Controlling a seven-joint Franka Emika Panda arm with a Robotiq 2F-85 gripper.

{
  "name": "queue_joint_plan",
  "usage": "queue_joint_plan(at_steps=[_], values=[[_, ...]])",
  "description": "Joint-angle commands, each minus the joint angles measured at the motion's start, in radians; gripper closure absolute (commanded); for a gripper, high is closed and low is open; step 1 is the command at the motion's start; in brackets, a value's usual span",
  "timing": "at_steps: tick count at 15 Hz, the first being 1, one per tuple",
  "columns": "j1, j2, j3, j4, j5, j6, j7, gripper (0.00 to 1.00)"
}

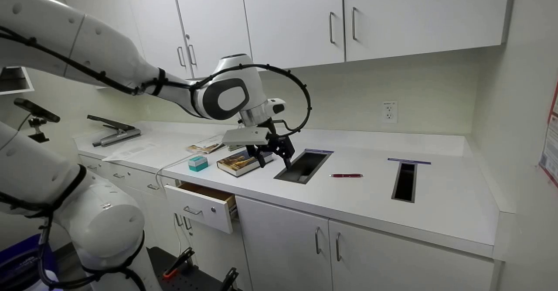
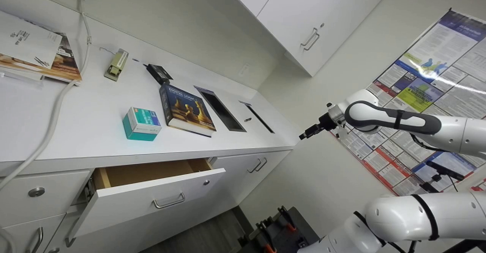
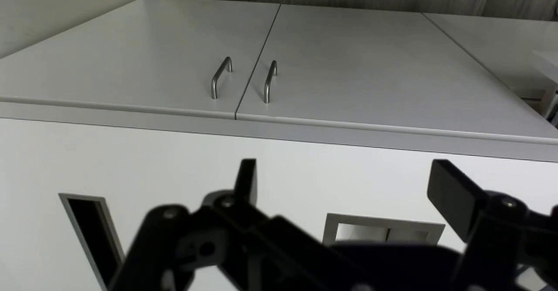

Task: Place the pen next to the blue box

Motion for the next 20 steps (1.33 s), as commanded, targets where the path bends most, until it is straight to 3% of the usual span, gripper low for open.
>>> queue_joint_plan(at_steps=[1,6,9,14,18,19,20], values=[[-0.018,0.003,0.019,0.001,0.015,-0.001,-0.011,0.00],[-0.018,0.003,0.019,0.001,0.015,-0.001,-0.011,0.00],[-0.045,0.099,0.067,0.087,0.037,0.027,0.172,0.00],[-0.058,0.326,0.125,0.331,0.089,-0.030,0.431,0.00],[-0.063,0.523,0.094,0.478,0.207,0.056,0.536,0.00],[-0.059,0.412,0.109,0.386,0.167,0.029,0.488,0.00],[-0.061,0.448,0.107,0.410,0.171,0.034,0.489,0.00]])
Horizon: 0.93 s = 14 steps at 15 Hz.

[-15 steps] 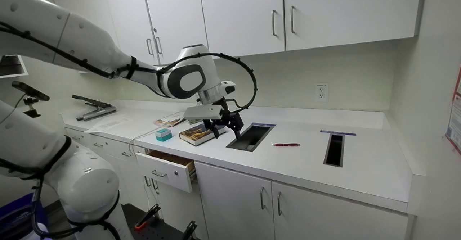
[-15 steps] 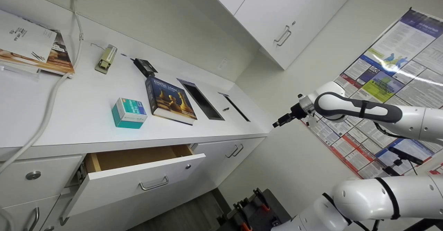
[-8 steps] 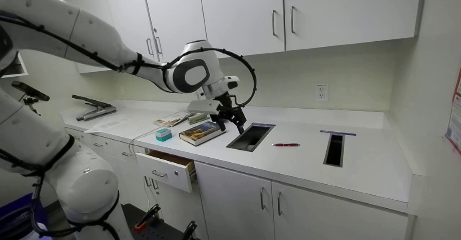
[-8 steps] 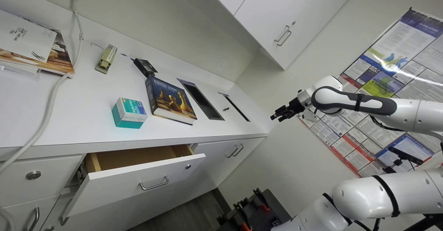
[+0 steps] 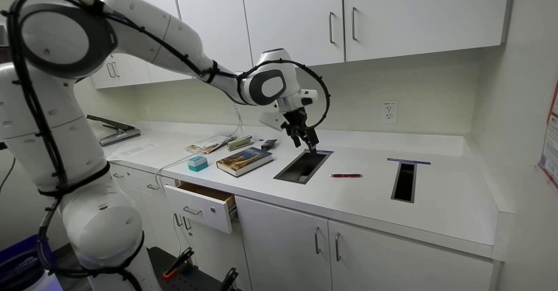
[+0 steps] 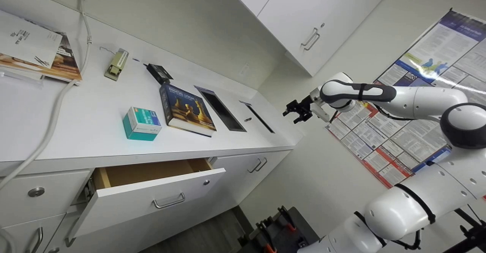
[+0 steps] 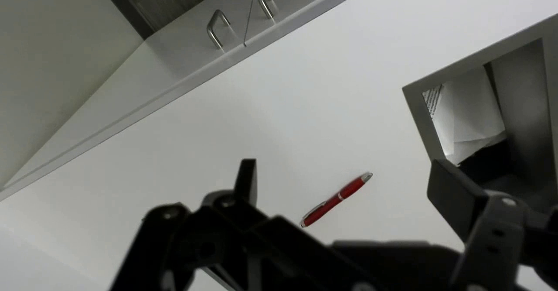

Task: Place the pen next to the blue box

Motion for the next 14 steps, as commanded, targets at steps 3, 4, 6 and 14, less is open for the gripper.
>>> queue_joint_plan(at_steps=[3,4,6,14], values=[[-0.013,0.002,0.012,-0.001,0.002,-0.003,-0.003,0.00],[-0.012,-0.005,0.014,-0.001,0.002,-0.003,-0.003,0.00],[-0.008,0.036,0.023,0.041,0.022,-0.008,0.057,0.00],[0.020,0.452,0.035,0.465,0.131,-0.030,0.510,0.00]])
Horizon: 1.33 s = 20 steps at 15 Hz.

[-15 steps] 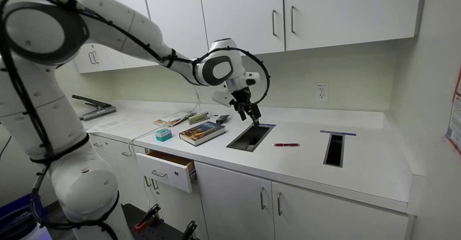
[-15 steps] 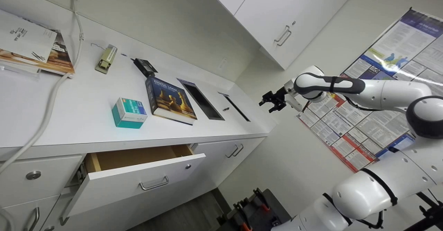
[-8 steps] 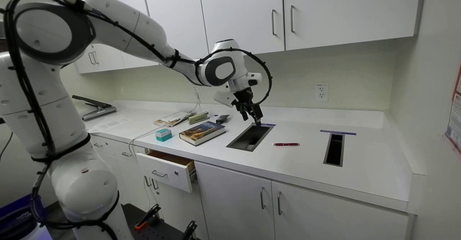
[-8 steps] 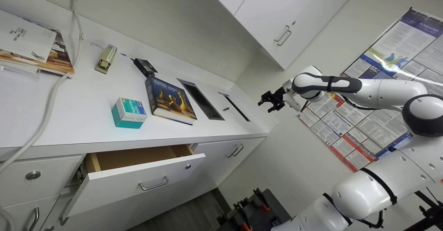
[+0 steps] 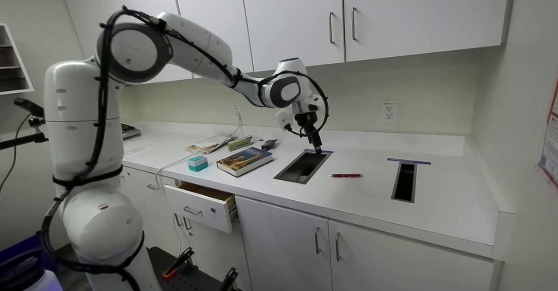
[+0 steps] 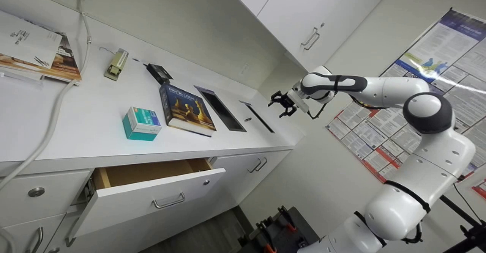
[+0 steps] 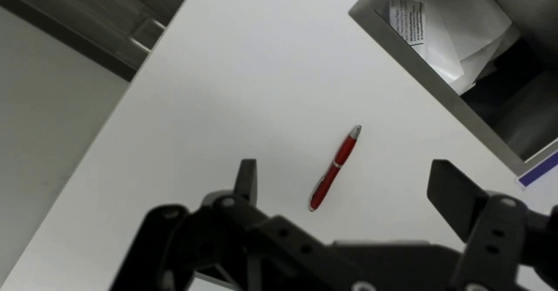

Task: Place the pen next to the blue box

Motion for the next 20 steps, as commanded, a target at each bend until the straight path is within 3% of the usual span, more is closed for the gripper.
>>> queue_joint_plan(at_steps=[1,6,10,20], values=[[0.010,0.226,-0.015,0.252,0.083,-0.035,0.154,0.00],[-0.018,0.431,-0.021,0.472,0.167,-0.076,0.252,0.00],[-0.029,0.536,-0.030,0.595,0.171,-0.137,0.302,0.00],[-0.051,0.726,-0.037,0.807,0.152,-0.270,0.378,0.00]])
